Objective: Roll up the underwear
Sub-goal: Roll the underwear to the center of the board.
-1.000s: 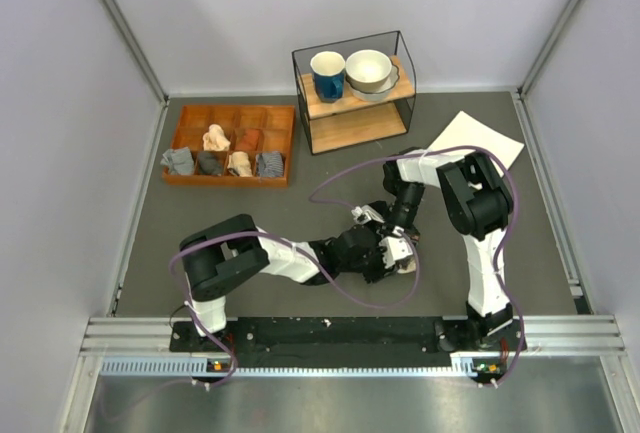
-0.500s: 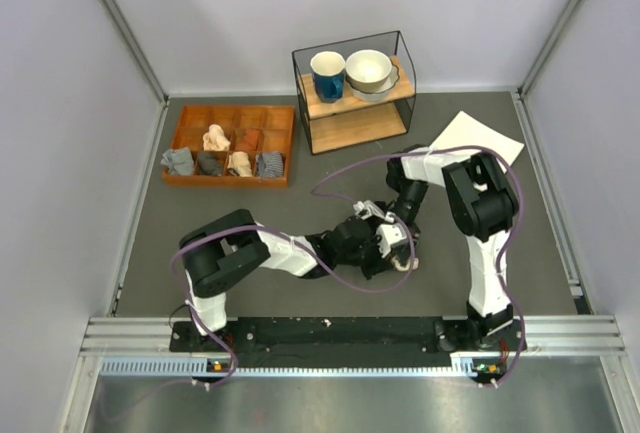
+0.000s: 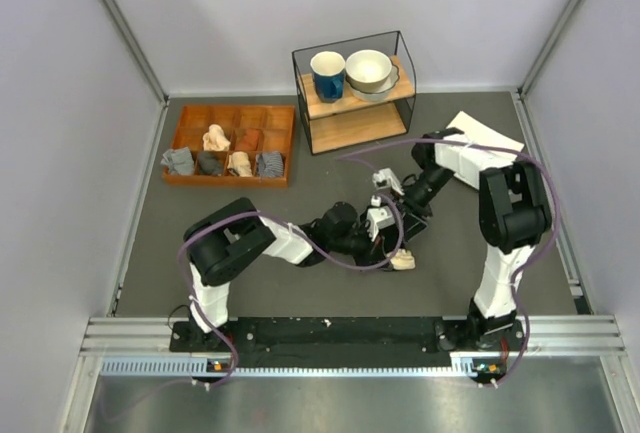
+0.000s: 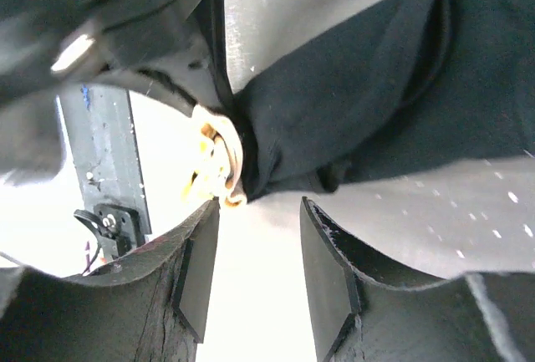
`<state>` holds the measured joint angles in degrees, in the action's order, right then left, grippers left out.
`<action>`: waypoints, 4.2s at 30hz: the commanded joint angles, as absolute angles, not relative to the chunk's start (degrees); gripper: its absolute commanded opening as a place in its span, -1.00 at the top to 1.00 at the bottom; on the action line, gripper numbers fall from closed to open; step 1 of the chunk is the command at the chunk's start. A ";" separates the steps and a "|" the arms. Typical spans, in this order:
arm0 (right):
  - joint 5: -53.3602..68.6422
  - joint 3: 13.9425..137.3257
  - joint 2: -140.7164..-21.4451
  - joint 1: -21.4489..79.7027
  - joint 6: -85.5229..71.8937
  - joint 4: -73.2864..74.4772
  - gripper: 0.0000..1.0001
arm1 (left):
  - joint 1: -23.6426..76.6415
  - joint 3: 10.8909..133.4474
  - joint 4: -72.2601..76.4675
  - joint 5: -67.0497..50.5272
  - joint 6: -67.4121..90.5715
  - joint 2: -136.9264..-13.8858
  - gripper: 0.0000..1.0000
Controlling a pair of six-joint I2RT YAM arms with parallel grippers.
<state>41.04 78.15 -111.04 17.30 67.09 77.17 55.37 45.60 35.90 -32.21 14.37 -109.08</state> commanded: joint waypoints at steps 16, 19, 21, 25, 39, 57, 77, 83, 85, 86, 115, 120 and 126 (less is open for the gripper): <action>47.91 52.93 -75.25 19.85 89.59 62.61 0.02 | 45.79 49.92 34.89 -45.00 38.84 -117.33 1.00; 44.04 46.68 -69.45 24.95 85.61 51.09 -0.07 | 44.74 50.62 34.28 -45.26 40.51 -118.39 1.00; 41.24 43.08 -66.90 27.33 83.68 46.16 -0.11 | 44.56 50.89 34.10 -45.18 41.39 -118.74 1.00; 37.19 40.08 -67.67 28.21 82.97 39.04 -0.13 | 43.77 50.98 34.28 -44.83 42.45 -118.92 1.00; 27.96 35.07 -77.69 29.71 83.06 30.50 -0.06 | 43.51 51.07 36.30 -42.81 44.30 -115.59 0.43; 36.73 48.95 -87.62 28.66 74.89 53.86 0.56 | 47.01 18.48 49.11 -24.10 9.42 -74.37 0.11; 46.05 62.14 -108.02 18.28 72.60 70.75 0.53 | 67.24 41.74 26.37 -9.50 -19.06 -93.16 -0.09; 46.41 62.93 -108.72 18.02 72.77 70.75 0.52 | 67.32 47.54 20.58 -9.05 -23.37 -97.82 -0.11; 46.41 63.19 -108.81 18.02 72.77 70.67 0.52 | 67.24 49.39 18.12 -9.49 -24.25 -99.22 -0.11; 46.41 63.19 -108.81 18.02 72.86 70.84 0.52 | 67.32 49.74 17.58 -9.49 -24.69 -99.58 -0.10; 52.02 63.64 -87.12 -3.24 78.91 69.17 -0.01 | 50.81 70.31 -8.26 -45.68 -5.12 -118.38 0.81; 53.34 55.66 -74.30 -3.08 91.30 69.61 -0.01 | 46.76 73.65 -8.70 -52.02 2.28 -122.94 0.81; 54.14 45.20 -64.44 7.72 97.39 62.69 -0.26 | 43.51 79.01 -9.49 -56.25 11.51 -128.49 0.78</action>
